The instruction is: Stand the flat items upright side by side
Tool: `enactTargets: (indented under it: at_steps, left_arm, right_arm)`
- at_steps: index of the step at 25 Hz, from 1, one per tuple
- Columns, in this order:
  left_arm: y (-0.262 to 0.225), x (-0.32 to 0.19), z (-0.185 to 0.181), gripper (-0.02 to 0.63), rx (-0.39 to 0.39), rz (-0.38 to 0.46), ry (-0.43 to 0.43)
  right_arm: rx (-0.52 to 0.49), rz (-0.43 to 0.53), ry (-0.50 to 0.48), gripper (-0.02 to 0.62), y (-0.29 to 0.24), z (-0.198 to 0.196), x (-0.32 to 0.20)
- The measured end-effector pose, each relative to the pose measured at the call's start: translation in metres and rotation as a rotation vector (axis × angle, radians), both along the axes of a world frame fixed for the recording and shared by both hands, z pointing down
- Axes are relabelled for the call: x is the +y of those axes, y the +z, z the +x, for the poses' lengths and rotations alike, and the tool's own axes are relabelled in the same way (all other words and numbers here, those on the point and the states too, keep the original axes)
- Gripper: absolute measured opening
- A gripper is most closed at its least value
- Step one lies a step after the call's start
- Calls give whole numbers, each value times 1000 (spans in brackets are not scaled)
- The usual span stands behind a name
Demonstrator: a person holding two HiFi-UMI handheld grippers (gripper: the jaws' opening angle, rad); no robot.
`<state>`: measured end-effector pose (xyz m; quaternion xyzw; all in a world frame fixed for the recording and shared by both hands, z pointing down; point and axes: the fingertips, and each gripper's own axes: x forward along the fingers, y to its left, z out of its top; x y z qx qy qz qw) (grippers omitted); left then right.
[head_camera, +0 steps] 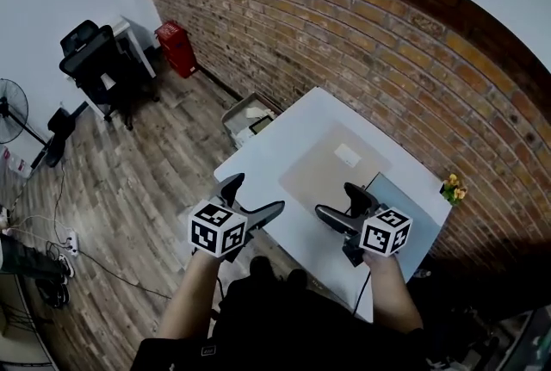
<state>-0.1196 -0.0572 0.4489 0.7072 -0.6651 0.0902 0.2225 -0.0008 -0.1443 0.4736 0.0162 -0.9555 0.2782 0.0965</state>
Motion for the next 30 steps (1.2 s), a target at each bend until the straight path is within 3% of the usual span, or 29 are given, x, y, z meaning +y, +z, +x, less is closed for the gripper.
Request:
enactTargets:
  at_steps: [10,16,21,30]
  left_arm:
    - [31,-95,1,520,59,-52,235]
    - [61,-152,-13,520,86,-124,393]
    - [100,-183,-15,520,98,-211,536]
    - [158,-203,-16,520,180,-336,701]
  right_arm:
    - [87,-30,229,509,30,21,-75]
    - [153,-80,368,505,56,12,-109]
    - [219,-154,491,505,87,12,-115]
    - [384,-298,709,505,148,26,-106]
